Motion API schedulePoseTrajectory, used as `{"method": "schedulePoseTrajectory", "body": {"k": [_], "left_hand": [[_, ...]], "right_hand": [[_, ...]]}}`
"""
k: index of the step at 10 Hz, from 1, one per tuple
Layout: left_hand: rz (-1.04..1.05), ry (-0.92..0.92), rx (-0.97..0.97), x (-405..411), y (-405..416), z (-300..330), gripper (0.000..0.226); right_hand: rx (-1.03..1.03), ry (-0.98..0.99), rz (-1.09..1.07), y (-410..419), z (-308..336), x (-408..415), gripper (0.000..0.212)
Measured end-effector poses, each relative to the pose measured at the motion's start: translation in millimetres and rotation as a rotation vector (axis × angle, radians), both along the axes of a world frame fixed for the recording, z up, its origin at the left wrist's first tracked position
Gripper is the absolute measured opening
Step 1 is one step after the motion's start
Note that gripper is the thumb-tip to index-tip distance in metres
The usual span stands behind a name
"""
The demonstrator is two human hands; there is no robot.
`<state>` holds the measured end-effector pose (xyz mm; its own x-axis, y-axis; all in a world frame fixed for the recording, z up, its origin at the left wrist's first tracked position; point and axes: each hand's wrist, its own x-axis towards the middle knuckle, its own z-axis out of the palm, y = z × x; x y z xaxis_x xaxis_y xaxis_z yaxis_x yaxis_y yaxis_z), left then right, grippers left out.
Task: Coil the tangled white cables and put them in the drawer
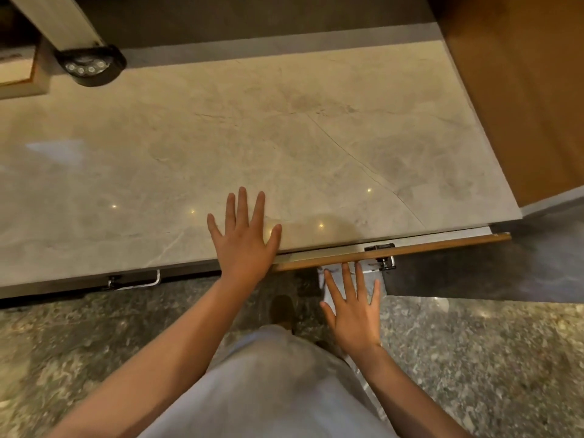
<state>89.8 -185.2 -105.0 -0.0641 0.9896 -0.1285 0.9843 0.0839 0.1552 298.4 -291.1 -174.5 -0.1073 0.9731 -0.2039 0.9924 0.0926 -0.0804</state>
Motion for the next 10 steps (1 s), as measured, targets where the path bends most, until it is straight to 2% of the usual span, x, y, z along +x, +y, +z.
{"method": "schedulePoseTrajectory", "body": {"k": [2,4,6,7,8,9,10], "left_hand": [[0.01,0.014,-0.026,0,1,-2,0.067],[0.01,0.044,-0.032,1,1,-1,0.068],[-0.009,0.018,-0.04,0,0,1,0.068],[-0.01,-0.013,-0.073,0,2,8,0.066],[-0.034,-0.009,-0.146,0,2,16,0.066],[-0.097,0.001,-0.195,-3,25,46,0.058],[-0.161,-0.092,-0.298,-6,42,66,0.046]], "right_hand": [[0.002,0.056,-0.066,33,-5,-12,0.058],[0.057,0.082,-0.031,31,-10,-9,0.059],[0.017,0.058,0.034,31,1,0,0.059],[-0.048,0.017,0.083,26,22,3,0.061],[-0.082,0.074,0.131,30,55,10,0.064],[-0.032,0.252,0.109,77,127,8,0.051],[-0.166,0.288,0.129,115,170,3,0.039]]}}
